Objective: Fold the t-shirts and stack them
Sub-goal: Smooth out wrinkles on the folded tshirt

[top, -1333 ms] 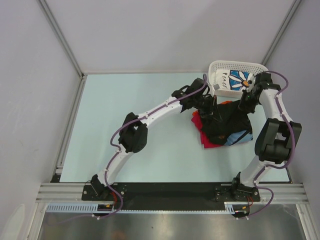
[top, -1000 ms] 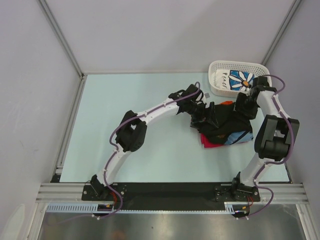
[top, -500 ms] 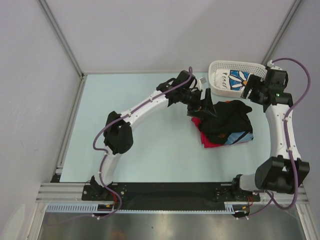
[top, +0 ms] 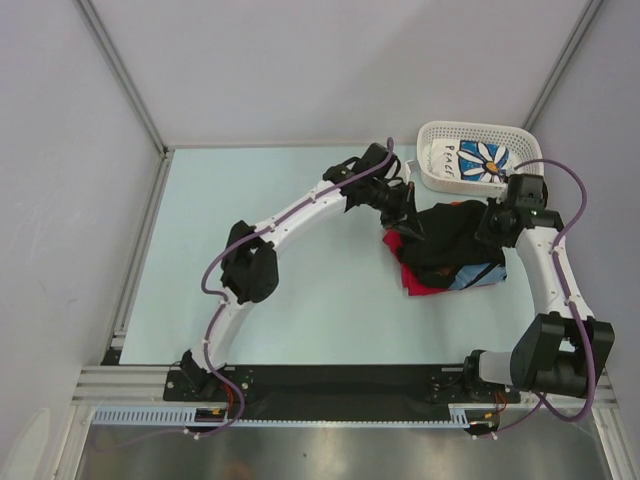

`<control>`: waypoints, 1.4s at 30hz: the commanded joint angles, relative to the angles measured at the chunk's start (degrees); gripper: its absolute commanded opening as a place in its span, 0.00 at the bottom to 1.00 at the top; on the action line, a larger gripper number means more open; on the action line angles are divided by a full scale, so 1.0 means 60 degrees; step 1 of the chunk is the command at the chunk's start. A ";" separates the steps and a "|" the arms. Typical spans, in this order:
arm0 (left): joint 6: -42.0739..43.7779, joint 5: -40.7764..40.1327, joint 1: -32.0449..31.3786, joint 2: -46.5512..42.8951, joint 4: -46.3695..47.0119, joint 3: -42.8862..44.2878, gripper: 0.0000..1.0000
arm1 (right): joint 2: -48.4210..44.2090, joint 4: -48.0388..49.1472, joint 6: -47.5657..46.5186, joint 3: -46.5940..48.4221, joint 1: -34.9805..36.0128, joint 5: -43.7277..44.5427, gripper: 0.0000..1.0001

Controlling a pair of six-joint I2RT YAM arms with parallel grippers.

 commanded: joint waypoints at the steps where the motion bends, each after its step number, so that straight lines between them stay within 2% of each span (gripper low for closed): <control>1: -0.0698 0.0715 -0.0075 0.0642 0.1342 0.1668 0.00 | 0.0122 0.0712 0.0157 0.0730 0.0100 -0.0310 0.00; 7: -0.1959 0.1624 -0.0455 0.1550 0.3073 0.1670 0.00 | 0.1190 0.0932 0.0362 0.1230 0.0786 -0.0734 0.00; 13: -0.2298 0.1976 -0.0441 0.2518 0.3325 0.1377 0.00 | 0.2288 0.1094 0.0670 0.0601 0.1462 -0.0852 0.00; 15: -0.2079 0.1845 -0.0383 0.2578 0.3063 0.1143 0.00 | 0.2509 0.0875 0.0758 0.0322 0.1462 -0.0765 0.00; 17: -0.1158 0.0998 -0.0208 0.2476 0.1951 0.1084 0.00 | 0.2861 0.0582 0.0729 0.0263 0.1462 -0.0444 0.00; 20: -0.0395 -0.0058 0.0246 0.2008 0.1216 0.0441 0.00 | 0.3445 -0.0106 0.0524 0.0190 0.1462 0.0083 0.00; 24: 0.0234 -0.1216 0.0715 0.1787 0.0295 -0.0132 0.00 | 0.3711 0.0111 0.0611 0.0013 0.1462 0.0524 0.00; 27: 0.0441 -0.1422 0.0833 0.1772 0.0058 -0.0424 0.00 | 0.4266 0.0171 0.0801 0.0436 0.1755 0.1093 0.00; 32: 0.0354 -0.0544 0.0731 0.2036 0.0351 -0.0557 0.00 | 0.5322 -0.0371 0.0890 0.1184 0.1755 0.2136 0.00; 36: 0.0500 -0.0398 0.0730 0.1685 0.0351 -0.0572 0.00 | 0.4666 -0.0226 0.0670 0.1580 0.1916 0.1946 0.00; 40: 0.0734 -0.0338 0.0862 0.0881 0.0351 -0.0776 0.00 | 0.2517 0.0330 0.0348 0.1771 0.1961 0.0938 0.00; 42: 0.0909 -0.0397 0.0921 0.0251 0.0351 -0.1156 0.00 | 0.1883 0.0624 0.0246 0.1815 0.1902 0.0949 0.00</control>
